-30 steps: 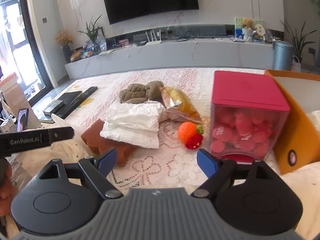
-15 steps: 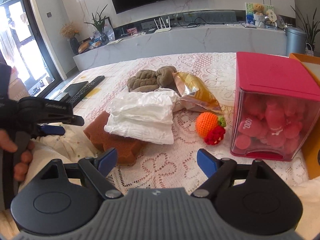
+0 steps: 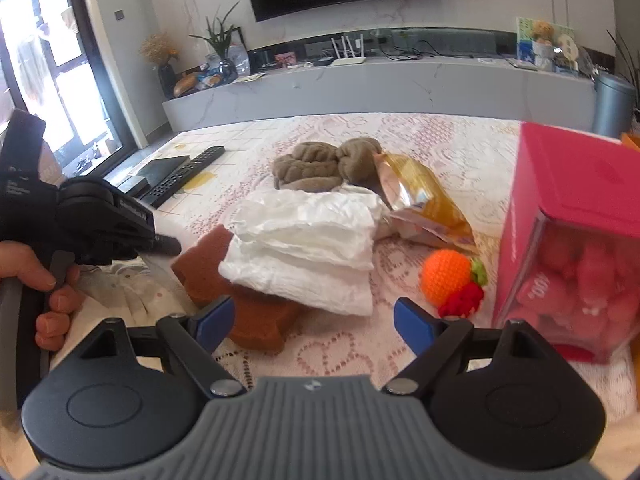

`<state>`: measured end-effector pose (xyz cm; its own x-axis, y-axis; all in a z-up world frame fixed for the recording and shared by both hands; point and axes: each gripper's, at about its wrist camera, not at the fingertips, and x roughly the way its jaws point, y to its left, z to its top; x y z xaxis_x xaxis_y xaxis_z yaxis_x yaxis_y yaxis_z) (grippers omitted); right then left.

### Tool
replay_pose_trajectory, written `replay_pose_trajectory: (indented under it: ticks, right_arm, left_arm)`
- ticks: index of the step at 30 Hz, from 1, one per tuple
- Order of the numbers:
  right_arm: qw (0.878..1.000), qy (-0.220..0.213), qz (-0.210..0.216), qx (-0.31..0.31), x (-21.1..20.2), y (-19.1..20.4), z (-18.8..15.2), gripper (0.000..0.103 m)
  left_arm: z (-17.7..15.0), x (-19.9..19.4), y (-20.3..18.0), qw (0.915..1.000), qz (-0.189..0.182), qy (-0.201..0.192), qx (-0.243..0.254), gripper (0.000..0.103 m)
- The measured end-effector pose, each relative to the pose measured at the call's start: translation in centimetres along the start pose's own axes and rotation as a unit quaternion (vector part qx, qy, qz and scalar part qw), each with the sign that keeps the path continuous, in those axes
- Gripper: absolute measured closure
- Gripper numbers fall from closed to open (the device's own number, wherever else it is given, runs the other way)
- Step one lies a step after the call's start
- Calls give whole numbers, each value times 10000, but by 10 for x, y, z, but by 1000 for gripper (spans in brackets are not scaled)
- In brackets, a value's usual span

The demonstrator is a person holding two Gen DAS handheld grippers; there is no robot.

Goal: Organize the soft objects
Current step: 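Grasp a translucent plastic bag with the left tool while the right grasps white crumpled plastic, then lift and carry both plastic items with both tools over the orange box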

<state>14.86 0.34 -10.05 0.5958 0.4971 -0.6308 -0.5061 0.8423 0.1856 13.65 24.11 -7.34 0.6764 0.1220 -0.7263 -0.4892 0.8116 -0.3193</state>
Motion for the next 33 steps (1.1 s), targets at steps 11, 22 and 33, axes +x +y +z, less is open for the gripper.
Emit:
replay_pose_trajectory:
  ticks: [11,22,33]
  right_arm:
    - [9940,-112,17,-1086,28,22,28,11]
    - [9861,310,297,-1605,82,21,43,21]
    - [9891,583,869,-1039,90,16,46,58]
  left_arm:
    - [-16,-41,-17,9833,-1386,-1033,576,102]
    - [-20,-47,-13,9763,-1536,-1444,499,102]
    - [-23,-42,-7,9818,-1365,-1267,360,102]
